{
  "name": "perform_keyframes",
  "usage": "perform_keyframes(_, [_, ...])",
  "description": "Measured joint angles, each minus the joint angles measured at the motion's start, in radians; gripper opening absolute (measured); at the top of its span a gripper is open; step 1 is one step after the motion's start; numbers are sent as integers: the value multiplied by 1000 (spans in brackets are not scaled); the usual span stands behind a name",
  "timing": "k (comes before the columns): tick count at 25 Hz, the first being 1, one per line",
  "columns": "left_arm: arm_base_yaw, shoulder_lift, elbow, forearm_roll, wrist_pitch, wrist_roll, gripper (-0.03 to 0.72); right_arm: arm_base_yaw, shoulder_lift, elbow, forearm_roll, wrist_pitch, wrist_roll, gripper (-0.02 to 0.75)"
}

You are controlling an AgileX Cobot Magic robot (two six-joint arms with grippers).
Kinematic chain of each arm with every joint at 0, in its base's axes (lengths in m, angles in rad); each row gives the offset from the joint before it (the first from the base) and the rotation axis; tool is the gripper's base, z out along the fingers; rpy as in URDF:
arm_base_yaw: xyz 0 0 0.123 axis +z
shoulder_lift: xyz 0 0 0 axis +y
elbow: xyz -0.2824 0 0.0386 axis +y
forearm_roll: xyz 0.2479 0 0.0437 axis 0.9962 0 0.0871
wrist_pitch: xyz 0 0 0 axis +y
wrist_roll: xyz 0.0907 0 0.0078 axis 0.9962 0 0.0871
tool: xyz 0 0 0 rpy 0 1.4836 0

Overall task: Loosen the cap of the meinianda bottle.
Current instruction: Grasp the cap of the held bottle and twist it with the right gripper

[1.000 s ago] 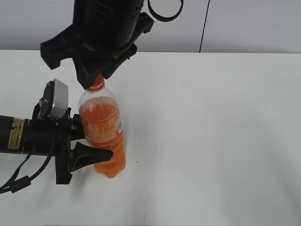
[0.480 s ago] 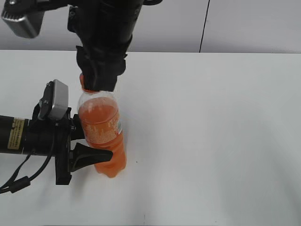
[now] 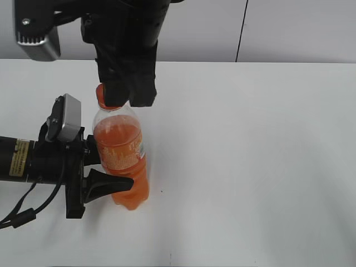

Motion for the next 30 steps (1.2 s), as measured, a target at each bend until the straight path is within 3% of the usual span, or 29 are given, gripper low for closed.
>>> perform_keyframes(23, [0,-1,0,9,3,-4,381,0,-18,3,-3,5,-23,239])
perform_keyframes(30, [0,-1,0,9,4,-4,381,0,-24,2,16,5,-23,293])
